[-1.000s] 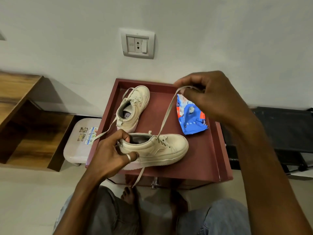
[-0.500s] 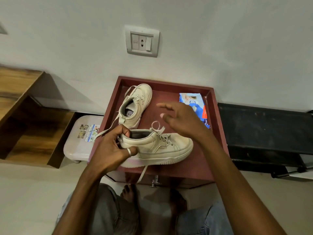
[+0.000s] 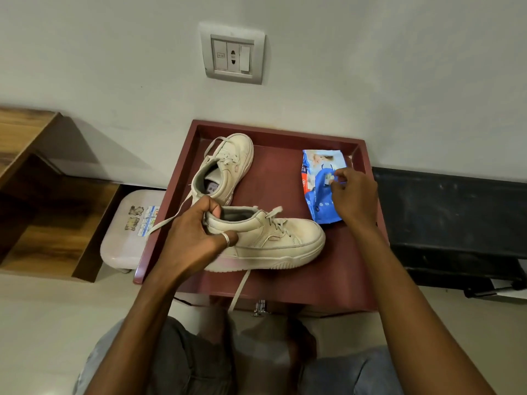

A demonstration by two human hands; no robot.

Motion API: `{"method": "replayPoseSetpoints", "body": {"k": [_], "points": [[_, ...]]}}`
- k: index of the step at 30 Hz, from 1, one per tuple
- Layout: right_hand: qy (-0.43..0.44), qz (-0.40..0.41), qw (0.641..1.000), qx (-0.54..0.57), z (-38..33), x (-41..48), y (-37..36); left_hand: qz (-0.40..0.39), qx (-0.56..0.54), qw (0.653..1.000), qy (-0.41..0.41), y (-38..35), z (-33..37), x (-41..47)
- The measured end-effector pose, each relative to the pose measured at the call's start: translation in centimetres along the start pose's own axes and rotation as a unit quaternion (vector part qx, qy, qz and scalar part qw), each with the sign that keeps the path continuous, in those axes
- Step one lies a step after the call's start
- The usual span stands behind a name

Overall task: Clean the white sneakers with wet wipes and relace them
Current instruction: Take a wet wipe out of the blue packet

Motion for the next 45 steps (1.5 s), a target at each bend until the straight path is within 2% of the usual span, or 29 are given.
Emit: {"method": "replayPoseSetpoints", "body": {"k": [6, 10, 16, 19, 22, 31, 40, 45], "points": [[0.011, -0.047, 0.996, -0.079, 1.4, 2.2, -2.4, -0.002, 0.017, 1.000, -0.001, -0.4, 0.2, 0.5], [0.023, -0.038, 0.994, -0.098, 2.0, 1.8, -3.0, -0.008, 0.013, 1.000, 0.000, -0.7, 0.3, 0.6], [0.008, -0.009, 1.000, -0.019, 1.6, 2.4, -2.1, -0.013, 0.012, 1.000, 0.001, -0.8, 0.4, 0.5], [-0.029, 0.012, 0.999, 0.034, 1.6, 2.7, -1.6, -0.014, 0.023, 1.000, 0.003, -0.8, 0.4, 0.5], [-0.068, -0.002, 0.995, 0.069, 1.6, 2.7, -1.5, -0.017, 0.029, 0.999, 0.005, -0.9, 0.5, 0.6], [-0.121, 0.043, 0.981, 0.148, 1.9, 2.6, -0.5, -0.024, 0.035, 0.999, 0.011, -1.0, 0.5, 0.6], [-0.115, 0.042, 0.984, 0.128, 1.9, 2.4, -0.7, -0.029, 0.052, 0.998, -0.002, -1.4, 1.0, 0.5], [-0.103, -0.025, 0.987, 0.122, 2.0, 2.1, -1.6, -0.036, 0.052, 0.998, -0.003, -1.5, 1.3, 0.4]]}}
Point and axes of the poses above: each hand's wrist, its own x-axis towards the middle knuckle, its own y-axis out of the back of the hand, z = x × y, the point moved 4 cm from there along x, towards the middle knuckle, and after that the axes turned 12 degrees about x, right-handed, at the moved point
